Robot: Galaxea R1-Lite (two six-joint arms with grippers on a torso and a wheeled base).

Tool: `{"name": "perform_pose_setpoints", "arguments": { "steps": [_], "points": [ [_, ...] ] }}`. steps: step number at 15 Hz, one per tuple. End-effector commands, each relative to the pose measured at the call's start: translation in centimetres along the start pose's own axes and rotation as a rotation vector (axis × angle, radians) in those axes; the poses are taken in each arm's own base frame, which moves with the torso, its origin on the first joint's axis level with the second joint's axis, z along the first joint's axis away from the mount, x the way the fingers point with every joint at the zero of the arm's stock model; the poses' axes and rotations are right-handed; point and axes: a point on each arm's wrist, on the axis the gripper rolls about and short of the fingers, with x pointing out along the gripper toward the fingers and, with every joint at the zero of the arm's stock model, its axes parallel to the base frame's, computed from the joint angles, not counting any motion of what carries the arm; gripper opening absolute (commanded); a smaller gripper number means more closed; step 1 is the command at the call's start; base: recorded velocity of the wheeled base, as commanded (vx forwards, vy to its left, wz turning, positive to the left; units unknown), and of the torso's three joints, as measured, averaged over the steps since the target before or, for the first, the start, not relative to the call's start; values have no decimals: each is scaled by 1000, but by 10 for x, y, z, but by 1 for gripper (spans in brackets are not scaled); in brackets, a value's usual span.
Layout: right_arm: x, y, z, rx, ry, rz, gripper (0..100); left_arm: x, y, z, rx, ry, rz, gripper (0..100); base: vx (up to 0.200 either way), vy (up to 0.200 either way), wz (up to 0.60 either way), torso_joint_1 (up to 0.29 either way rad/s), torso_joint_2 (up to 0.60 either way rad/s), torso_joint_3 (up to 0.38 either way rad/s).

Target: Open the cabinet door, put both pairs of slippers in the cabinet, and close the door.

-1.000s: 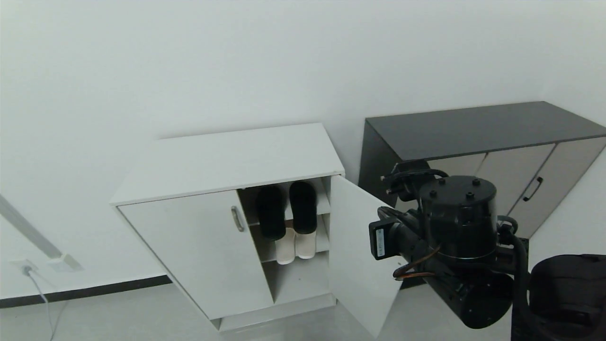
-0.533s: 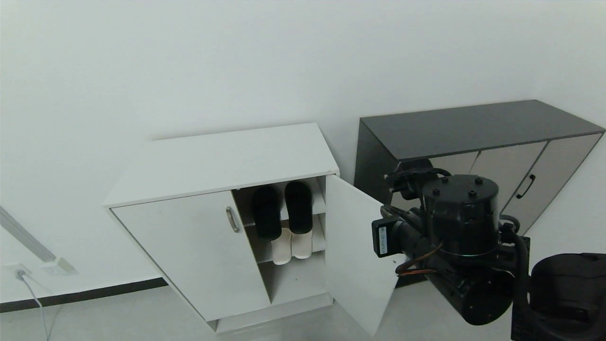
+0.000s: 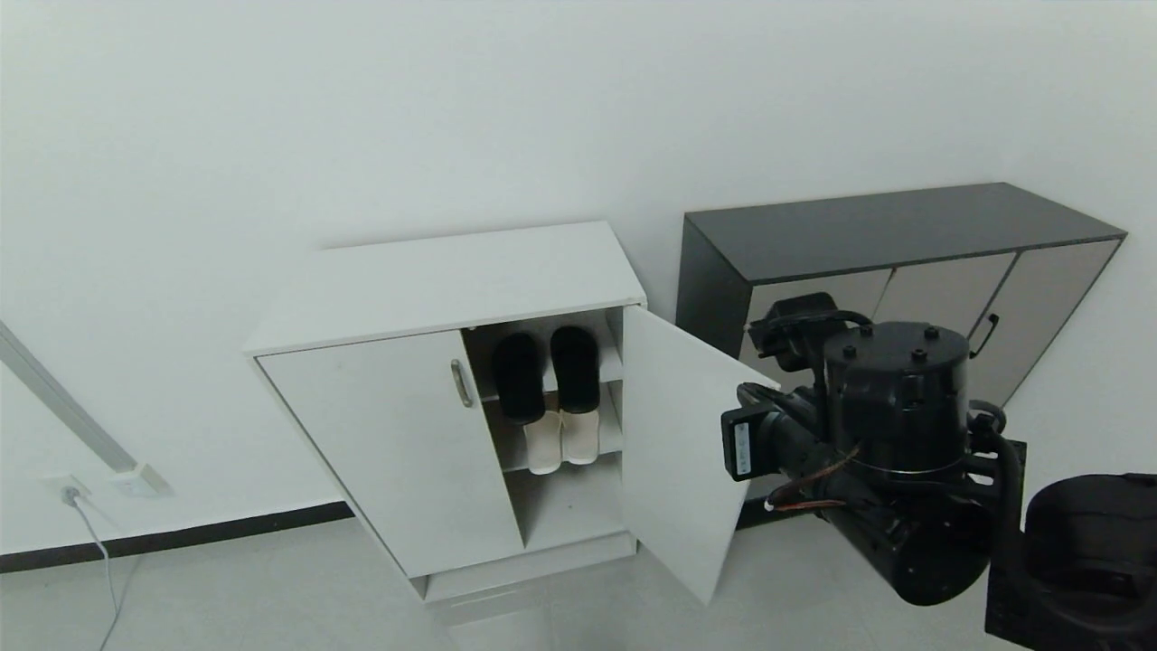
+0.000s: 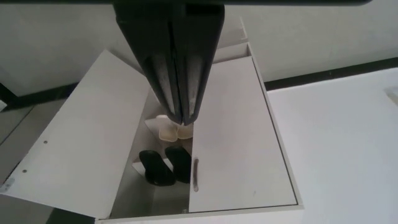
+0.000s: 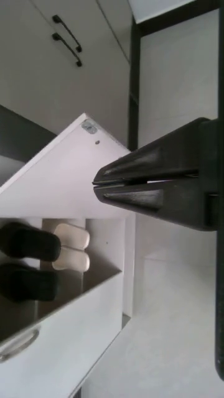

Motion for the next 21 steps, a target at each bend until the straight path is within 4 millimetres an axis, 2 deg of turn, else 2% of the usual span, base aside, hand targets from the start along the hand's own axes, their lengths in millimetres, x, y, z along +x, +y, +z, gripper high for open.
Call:
{"name": "perform_pose_setpoints", "arguments": {
  "steps": [1, 5, 9, 13, 17, 21],
  "points": [
    [15, -8, 7, 24, -11, -19, 0, 0, 0, 0, 0, 2, 1, 0, 0, 0, 0, 0, 0, 0],
    [70, -45, 29, 72, -21, -104, 0, 0, 0, 0, 0, 2, 1, 0, 0, 0, 0, 0, 0, 0],
    [114, -61, 35, 92, -18, -139, 0, 0, 0, 0, 1, 2, -1, 0, 0, 0, 0, 0, 0, 0],
    [145, -67, 30, 131, 18, -106, 0, 0, 0, 0, 1, 2, 1, 0, 0, 0, 0, 0, 0, 0],
    [172, -81, 22, 156, 41, -112, 0, 0, 0, 0, 1, 2, 1, 0, 0, 0, 0, 0, 0, 0],
    [198, -94, 5, 154, 86, -138, 0, 0, 0, 0, 1, 2, 1, 0, 0, 0, 0, 0, 0, 0]
  ]
}}
